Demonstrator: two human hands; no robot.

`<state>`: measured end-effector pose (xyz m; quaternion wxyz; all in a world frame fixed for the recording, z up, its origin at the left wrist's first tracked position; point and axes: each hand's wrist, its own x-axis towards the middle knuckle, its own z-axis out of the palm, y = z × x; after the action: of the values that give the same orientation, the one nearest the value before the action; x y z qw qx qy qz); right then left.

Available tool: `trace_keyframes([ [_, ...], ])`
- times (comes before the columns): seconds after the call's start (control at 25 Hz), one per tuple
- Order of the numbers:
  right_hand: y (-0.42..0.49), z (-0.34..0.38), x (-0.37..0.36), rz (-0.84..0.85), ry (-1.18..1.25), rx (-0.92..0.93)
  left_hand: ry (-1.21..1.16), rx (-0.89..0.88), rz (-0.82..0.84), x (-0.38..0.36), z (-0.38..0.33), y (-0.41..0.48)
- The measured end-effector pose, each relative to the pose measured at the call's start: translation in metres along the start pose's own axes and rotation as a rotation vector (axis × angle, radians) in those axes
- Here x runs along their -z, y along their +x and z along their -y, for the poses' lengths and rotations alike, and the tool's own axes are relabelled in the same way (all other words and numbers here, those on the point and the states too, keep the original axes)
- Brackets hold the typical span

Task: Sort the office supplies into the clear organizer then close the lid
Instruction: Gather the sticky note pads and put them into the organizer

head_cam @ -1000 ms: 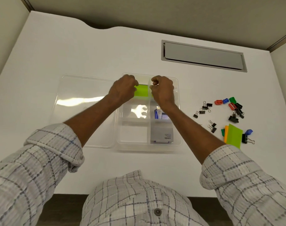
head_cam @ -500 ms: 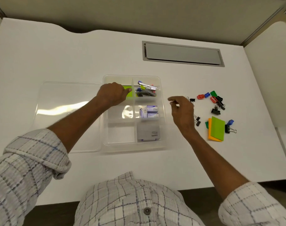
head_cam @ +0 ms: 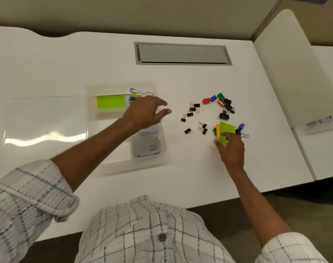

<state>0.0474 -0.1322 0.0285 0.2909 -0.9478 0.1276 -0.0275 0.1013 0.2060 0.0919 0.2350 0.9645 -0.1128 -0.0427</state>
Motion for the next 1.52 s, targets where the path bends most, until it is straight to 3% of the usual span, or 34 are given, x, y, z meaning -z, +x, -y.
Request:
trace_keyframes([
  [0.52,0.008,-0.064,0.023,0.101,-0.054,0.113,0.033,-0.245,0.255,-0.118,-0.147,0.024],
  [0.6,0.01,-0.073,0.024,0.137,-0.055,0.162,0.004,-0.198,0.303,-0.132,-0.158,0.027],
  [0.72,0.012,-0.084,0.025,0.189,-0.065,0.25,-0.25,-0.03,0.347,-0.151,-0.174,0.029],
  [1.16,0.007,-0.098,0.023,0.177,0.029,0.365,-0.895,0.558,0.159,-0.182,-0.192,0.033],
  [1.28,0.008,-0.098,0.026,0.184,0.106,0.362,-0.953,0.6,0.165,-0.189,-0.198,0.033],
  [1.4,0.012,-0.101,0.03,0.152,0.183,0.337,-1.001,0.518,0.213,-0.188,-0.197,0.033],
  [1.52,0.022,-0.096,0.033,0.112,0.345,0.196,-1.119,0.444,0.218,-0.182,-0.193,0.031],
])
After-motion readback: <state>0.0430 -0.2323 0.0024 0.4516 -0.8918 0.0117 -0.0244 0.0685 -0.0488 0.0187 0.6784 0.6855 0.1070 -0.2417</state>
